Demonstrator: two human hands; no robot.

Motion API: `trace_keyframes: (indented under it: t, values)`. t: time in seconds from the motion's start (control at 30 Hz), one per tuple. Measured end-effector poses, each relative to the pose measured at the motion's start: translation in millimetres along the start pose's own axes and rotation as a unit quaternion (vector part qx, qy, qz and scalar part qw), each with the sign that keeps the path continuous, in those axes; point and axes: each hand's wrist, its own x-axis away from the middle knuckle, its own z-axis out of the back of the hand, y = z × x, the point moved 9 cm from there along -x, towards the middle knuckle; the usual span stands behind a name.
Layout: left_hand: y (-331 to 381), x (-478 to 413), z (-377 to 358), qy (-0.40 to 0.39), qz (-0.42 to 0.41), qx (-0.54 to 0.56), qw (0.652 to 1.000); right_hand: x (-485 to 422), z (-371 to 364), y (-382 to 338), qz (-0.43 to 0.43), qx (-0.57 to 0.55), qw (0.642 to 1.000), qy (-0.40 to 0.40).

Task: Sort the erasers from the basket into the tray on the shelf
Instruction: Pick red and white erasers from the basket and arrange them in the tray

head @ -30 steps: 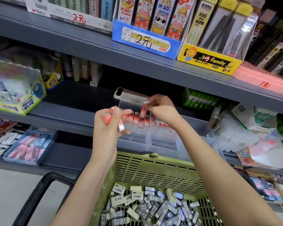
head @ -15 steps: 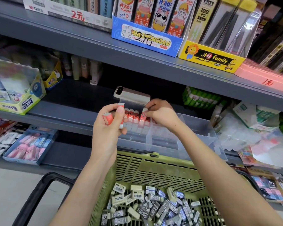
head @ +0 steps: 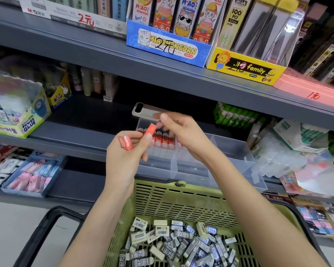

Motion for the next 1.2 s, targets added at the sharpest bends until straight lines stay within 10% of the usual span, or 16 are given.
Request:
trace_keyframes:
  t: [0.1, 0.3, 0.63, 0.83, 1.2]
  values:
    - [2, 1, -3, -0.011, -0.003, -0.011, 1.000, 17, -17, -16, 0.001, -0.084, 0.992, -0.092]
    - [-2, 4, -15, -0.066, 0.037, 0.066, 0.995, 34, 3, -5, -0.052, -0.125, 0.990, -0.037]
    - [-3, 10, -26, -0.090, -0.029, -0.113, 0.989, 63, -4, 14, -0.082, -0.081, 0.991, -0.066]
    - [0, 2, -2, -0.005, 0.026, 0.125, 0.992, 14, 2, 24, -0.158, -0.193, 0.965, 0.082]
    - [-2, -4, 21, 0.061, 0.020, 0.133, 0.989, -41, -41, 59, -0.284, 0.036, 0.956, 0.068]
